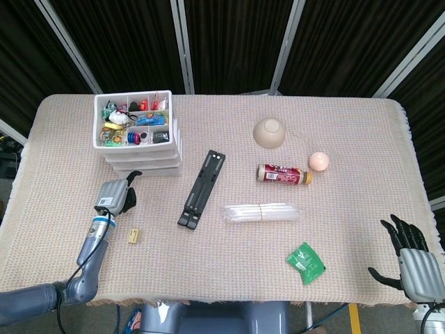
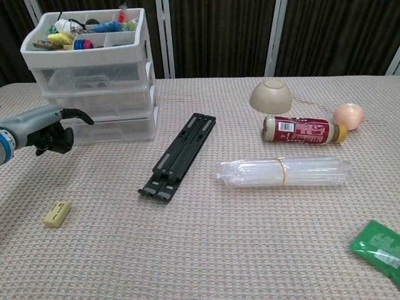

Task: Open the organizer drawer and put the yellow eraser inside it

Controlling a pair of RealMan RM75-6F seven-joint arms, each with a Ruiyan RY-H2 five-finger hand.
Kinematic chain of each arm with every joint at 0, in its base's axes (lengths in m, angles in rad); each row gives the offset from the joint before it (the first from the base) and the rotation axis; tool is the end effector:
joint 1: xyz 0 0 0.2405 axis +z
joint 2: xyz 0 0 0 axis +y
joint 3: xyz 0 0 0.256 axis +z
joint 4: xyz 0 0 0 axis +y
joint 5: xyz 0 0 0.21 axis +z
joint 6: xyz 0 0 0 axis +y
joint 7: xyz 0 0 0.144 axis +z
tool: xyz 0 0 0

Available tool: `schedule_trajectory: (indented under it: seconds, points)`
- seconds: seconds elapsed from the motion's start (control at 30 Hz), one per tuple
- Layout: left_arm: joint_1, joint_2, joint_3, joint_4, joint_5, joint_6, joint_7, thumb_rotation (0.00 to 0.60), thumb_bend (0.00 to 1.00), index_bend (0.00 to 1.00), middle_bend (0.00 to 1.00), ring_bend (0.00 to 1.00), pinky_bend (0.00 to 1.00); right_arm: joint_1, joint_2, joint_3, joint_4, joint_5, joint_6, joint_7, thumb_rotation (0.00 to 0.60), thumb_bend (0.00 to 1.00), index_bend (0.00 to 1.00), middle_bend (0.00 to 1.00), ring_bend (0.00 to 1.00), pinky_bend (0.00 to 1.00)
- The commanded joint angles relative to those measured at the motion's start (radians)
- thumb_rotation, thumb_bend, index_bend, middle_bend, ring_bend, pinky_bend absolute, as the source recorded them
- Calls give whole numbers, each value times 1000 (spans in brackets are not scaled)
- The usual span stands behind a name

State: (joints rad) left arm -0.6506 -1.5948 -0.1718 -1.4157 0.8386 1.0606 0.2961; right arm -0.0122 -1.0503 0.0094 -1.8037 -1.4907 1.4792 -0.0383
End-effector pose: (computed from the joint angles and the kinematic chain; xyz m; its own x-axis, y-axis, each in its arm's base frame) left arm -0.2164 0.3371 -0.0127 0.2469 0.3034 0.9203 0.9653 0.0066 -0.2612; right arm -0.2975 -0.1414 0.1582 0.3112 -0.0888 0.9462 -0.9440 0.0862 0.3186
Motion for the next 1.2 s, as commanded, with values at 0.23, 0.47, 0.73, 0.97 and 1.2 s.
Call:
schedule_trajectory:
  seconds: [0.23,0.47,0.73,0.97,1.2]
  points:
    - [-5,-25,-14,38,-2,-11,16,600,874,185,964,901,747,0,0,0,2,-1,1,-1,600,61,106,0,0,0]
    - [-2,-22,-23,29,14,-6,12,600,874,183,964,901,747,0,0,0,2,-3,2,0,600,61,106,0,0,0]
    - [0,-20,-31,32,12,-9,15,600,873,183,964,900,747,-1,0,-1,1,-3,2,-2,600,61,106,0,0,0]
    - [-5,-30,-37,55,-11,-26,29,600,875,183,964,901,747,-1,-1,0,1,-2,2,-2,600,62,106,0,0,0]
    - [-5,-44,-43,78,-48,-40,48,600,874,193,963,901,747,0,-1,0,2,-2,2,-1,600,61,106,0,0,0]
